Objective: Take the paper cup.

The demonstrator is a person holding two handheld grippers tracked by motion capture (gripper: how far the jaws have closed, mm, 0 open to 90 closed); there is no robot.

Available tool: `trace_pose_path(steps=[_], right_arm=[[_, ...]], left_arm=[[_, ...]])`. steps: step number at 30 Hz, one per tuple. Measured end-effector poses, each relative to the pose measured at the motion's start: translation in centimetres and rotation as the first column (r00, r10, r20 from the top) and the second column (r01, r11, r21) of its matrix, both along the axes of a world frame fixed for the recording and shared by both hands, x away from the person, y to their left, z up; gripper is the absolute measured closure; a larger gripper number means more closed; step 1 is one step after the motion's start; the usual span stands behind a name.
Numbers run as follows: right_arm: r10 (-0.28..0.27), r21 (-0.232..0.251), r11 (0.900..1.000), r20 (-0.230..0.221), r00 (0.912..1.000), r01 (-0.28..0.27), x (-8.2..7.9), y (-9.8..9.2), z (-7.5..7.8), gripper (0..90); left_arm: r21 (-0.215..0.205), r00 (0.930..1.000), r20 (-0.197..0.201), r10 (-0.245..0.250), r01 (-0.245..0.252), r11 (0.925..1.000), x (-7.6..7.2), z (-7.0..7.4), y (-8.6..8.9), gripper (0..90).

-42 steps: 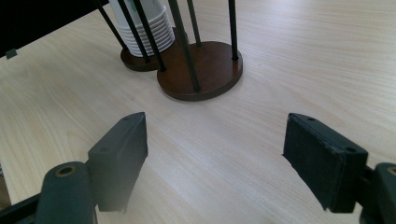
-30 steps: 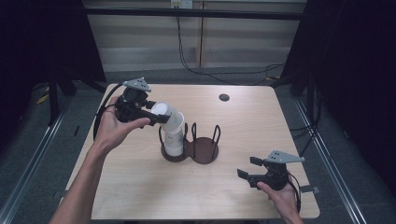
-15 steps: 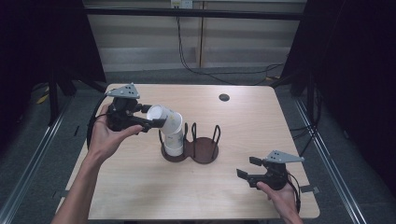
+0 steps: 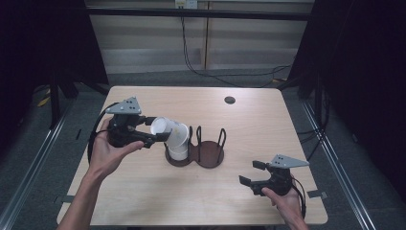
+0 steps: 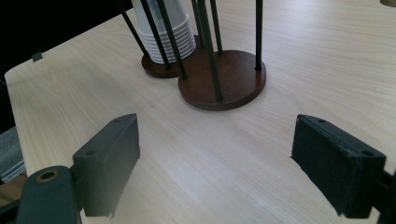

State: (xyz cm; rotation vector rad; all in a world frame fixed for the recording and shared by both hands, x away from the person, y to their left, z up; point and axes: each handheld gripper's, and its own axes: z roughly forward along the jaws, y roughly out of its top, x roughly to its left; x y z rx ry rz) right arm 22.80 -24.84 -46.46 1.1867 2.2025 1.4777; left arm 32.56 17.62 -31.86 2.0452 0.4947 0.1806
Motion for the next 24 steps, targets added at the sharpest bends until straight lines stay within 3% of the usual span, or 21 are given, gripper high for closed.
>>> trace_pose_path(steps=[5, 10, 13, 16, 17, 22, 24], right_arm=[[0.012, 0.006, 1.0, -0.006, 0.9999, -0.012, 0.0, 0.6, 0.0, 14.2], [0.032, -0.007, 0.999, -0.01, 0.9994, -0.032, -0.2, 1.5, 0.4, 13.9], [0.047, -0.009, 0.999, -0.002, 0.9989, -0.047, -0.1, 2.3, 0.9, 13.9], [0.061, -0.007, 0.998, -0.001, 0.9981, -0.061, 0.0, 2.7, 1.2, 13.9], [0.062, -0.007, 0.998, -0.004, 0.9981, -0.062, 0.0, 2.8, 1.2, 13.9], [0.083, -0.004, 0.997, -0.007, 0.9965, -0.083, 0.3, 3.4, 1.7, 13.9], [0.093, -0.002, 0.996, -0.004, 0.9956, -0.093, 0.5, 3.6, 1.9, 13.9]], left_arm=[[0.005, 0.9998, -0.002, -0.019, 0.019, 0.9998, -1.0, -0.4, -0.2, 36.6], [-0.016, 0.9999, -0.002, -0.011, 0.011, 0.9998, -2.0, -1.1, -0.4, 36.7], [-0.003, 0.999, -0.029, -0.035, 0.035, 0.9994, -2.3, -1.9, -0.9, 36.6], [0.001, 0.9993, -0.006, -0.036, 0.036, 0.9993, -2.6, -2.2, -1.0, 36.6], [-0.022, 0.9979, -0.024, -0.06, 0.06, 0.998, -2.9, -2.4, -1.3, 36.6], [-0.024, 0.9954, -0.027, -0.091, 0.091, 0.9956, -3.4, -2.8, -2.0, 36.7], [-0.044, 0.9933, -0.044, -0.107, 0.105, 0.9935, -3.3, -3.2, -2.2, 36.7]])
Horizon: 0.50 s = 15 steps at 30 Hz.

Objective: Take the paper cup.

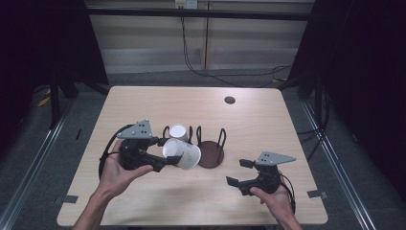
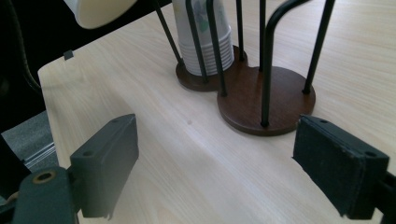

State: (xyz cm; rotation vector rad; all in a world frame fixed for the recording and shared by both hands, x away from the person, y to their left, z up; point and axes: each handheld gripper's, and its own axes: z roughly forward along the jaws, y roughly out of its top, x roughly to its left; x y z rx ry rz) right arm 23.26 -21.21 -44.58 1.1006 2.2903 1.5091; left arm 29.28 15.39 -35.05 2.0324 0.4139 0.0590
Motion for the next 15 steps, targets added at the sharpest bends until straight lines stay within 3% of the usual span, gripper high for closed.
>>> trace_pose_path(steps=[3, 7, 8, 10, 15], right_arm=[[0.006, 0.008, 1.0, 0.002, 1.0, -0.006, 0.3, 0.3, 0.3, 13.9], [0.054, 0.026, 0.998, 0.028, 0.9982, -0.054, 0.8, 1.4, 1.3, 14.0], [0.061, 0.033, 0.998, 0.032, 0.9976, -0.062, 0.9, 1.7, 1.4, 14.0], [0.081, 0.039, 0.996, 0.043, 0.9958, -0.082, 1.1, 2.3, 1.8, 14.0], [0.112, 0.05, 0.992, 0.059, 0.9919, -0.115, 1.4, 3.3, 2.5, 14.0]], left_arm=[[-0.001, 0.9999, -0.013, -0.006, 0.006, 1.0, 0.1, -0.4, -0.1, 36.6], [-0.009, 0.9993, -0.035, -0.013, 0.013, 0.9999, 0.0, -1.2, 0.0, 36.7], [-0.026, 0.9986, -0.051, -0.016, 0.015, 0.9995, -0.1, -1.6, -0.1, 36.7], [-0.007, 0.9987, -0.048, -0.016, 0.016, 0.9998, -0.4, -2.0, -0.3, 36.7], [-0.011, 0.9979, -0.058, -0.029, 0.029, 0.9995, -0.7, -2.7, -0.7, 36.7]])
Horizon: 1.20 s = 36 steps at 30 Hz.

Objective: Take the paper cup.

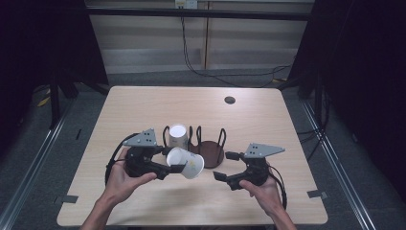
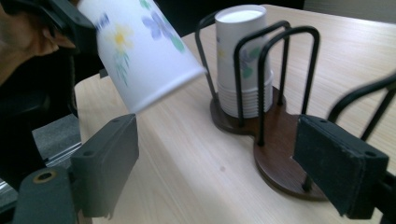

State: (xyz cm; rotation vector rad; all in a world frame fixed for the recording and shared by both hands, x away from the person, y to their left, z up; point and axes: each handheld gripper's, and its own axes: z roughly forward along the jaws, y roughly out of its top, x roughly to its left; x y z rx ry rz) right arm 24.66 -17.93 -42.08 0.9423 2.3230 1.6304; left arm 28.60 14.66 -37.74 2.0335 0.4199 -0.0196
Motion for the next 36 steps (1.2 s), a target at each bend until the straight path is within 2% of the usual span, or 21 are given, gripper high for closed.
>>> trace_pose_path(steps=[2, 8, 11, 14, 17, 18, 19, 20, 21, 23, 24, 27, 30, 36], right_arm=[[0.041, -0.009, 0.999, -0.006, 0.9992, -0.041, 0.2, 0.8, 0.3, 13.9], [0.105, -0.003, 0.994, -0.005, 0.9944, -0.105, 0.2, 1.8, 0.5, 13.9], [0.136, 0.016, 0.991, -0.005, 0.9907, -0.136, 0.2, 2.1, 0.3, 13.9], [0.152, 0.003, 0.988, -0.011, 0.9884, -0.152, 0.2, 2.6, -0.1, 15.5], [0.16, 0.029, 0.987, -0.012, 0.9871, -0.159, 0.1, 2.8, -0.3, 18.0], [0.169, 0.018, 0.986, -0.008, 0.9856, -0.169, 0.1, 3.0, -0.3, 17.7], [0.169, -0.026, 0.985, 0.007, 0.9855, -0.169, 0.0, 3.4, -0.5, 17.8], [0.169, -0.026, 0.985, 0.007, 0.9855, -0.169, 0.0, 3.4, -0.5, 17.8], [0.189, -0.018, 0.982, -0.005, 0.982, -0.189, 0.1, 3.6, -0.7, 17.7], [0.193, -0.017, 0.981, 0.001, 0.9813, -0.193, 0.1, 3.8, -0.8, 17.9], [0.209, 0.001, 0.978, 0.0, 0.9779, -0.209, 0.1, 3.9, -0.8, 19.9], [0.238, 0.009, 0.971, -0.005, 0.9712, -0.238, 0.2, 4.1, -1.1, 21.8], [0.251, 0.01, 0.968, -0.006, 0.9679, -0.251, 0.4, 4.3, -1.5, 22.2], [0.276, 0.001, 0.961, -0.005, 0.9613, -0.276, 0.4, 4.6, -1.7, 21.5]], left_arm=[[0.02, 0.9999, -0.009, -0.015, 0.015, 0.9997, -0.1, -0.4, -0.5, 36.6], [0.004, 0.9979, -0.046, -0.046, 0.046, 0.9989, 0.1, -0.8, -0.6, 36.6], [0.004, 0.9967, -0.058, -0.056, 0.057, 0.9984, 0.1, -1.0, -0.7, 36.6], [0.004, 0.9962, -0.062, -0.062, 0.062, 0.9981, 0.1, -1.1, -0.8, 36.6], [0.018, 0.9951, -0.063, -0.077, 0.078, 0.9968, -0.2, -1.0, -1.1, 36.6], [0.02, 0.995, -0.061, -0.079, 0.081, 0.9965, -0.3, -1.0, -1.1, 36.6], [0.02, 0.9947, -0.062, -0.082, 0.084, 0.9963, -0.3, -1.0, -1.2, 36.6], [0.024, 0.9946, -0.062, -0.083, 0.084, 0.9962, -0.4, -1.0, -1.3, 36.6], [0.027, 0.9936, -0.069, -0.089, 0.091, 0.9955, -0.4, -1.0, -1.3, 36.6], [0.027, 0.9933, -0.071, -0.092, 0.094, 0.9952, -0.4, -1.1, -1.3, 36.6], [0.024, 0.9923, -0.077, -0.098, 0.1, 0.9947, -0.4, -1.1, -1.3, 36.6], [0.012, 0.9915, -0.08, -0.103, 0.104, 0.9945, -0.4, -1.0, -1.3, 36.6], [0.0, 0.9892, -0.091, -0.115, 0.115, 0.9934, -0.4, -0.9, -1.3, 36.7], [0.007, 0.9862, -0.109, -0.125, 0.126, 0.9919, -0.5, -1.4, -1.8, 36.7]])
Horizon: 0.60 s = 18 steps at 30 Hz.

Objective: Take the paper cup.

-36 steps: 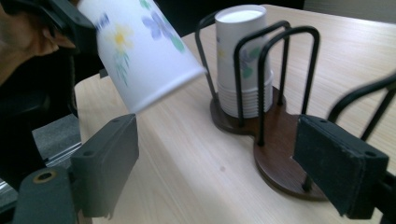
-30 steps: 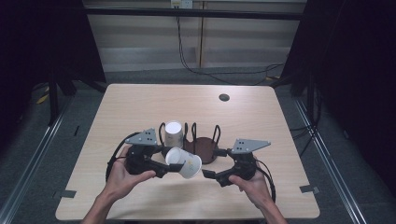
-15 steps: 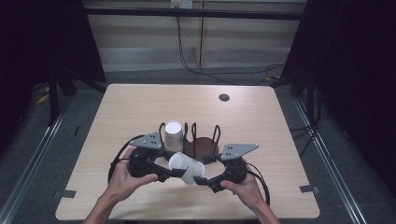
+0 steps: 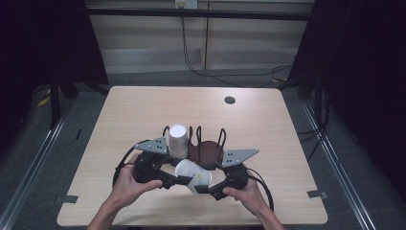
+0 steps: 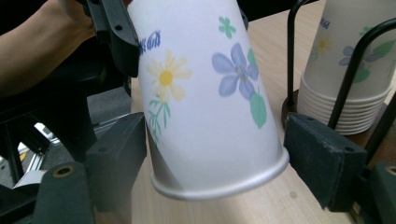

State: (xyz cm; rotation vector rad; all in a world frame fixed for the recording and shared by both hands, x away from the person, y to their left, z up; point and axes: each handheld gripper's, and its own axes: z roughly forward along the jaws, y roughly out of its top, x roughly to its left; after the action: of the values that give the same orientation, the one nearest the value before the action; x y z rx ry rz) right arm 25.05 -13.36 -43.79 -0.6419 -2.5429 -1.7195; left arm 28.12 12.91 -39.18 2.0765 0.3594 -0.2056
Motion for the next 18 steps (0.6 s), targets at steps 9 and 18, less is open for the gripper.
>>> trace_pose_path(steps=[9, 18], right_arm=[[0.027, -0.022, 0.999, 0.01, 0.9996, -0.027, -0.17, 0.45, -0.36, 23.1], [0.039, -0.032, 0.999, 0.03, 0.9988, -0.038, -0.48, 0.79, -0.4, 27.2]], left_arm=[[0.009, 0.9997, -0.019, -0.015, 0.015, 0.9998, -0.09, -0.62, -0.7, 36.7], [-0.009, 0.999, -0.035, -0.026, 0.026, 0.9996, -0.02, -0.47, -0.35, 37.0]])
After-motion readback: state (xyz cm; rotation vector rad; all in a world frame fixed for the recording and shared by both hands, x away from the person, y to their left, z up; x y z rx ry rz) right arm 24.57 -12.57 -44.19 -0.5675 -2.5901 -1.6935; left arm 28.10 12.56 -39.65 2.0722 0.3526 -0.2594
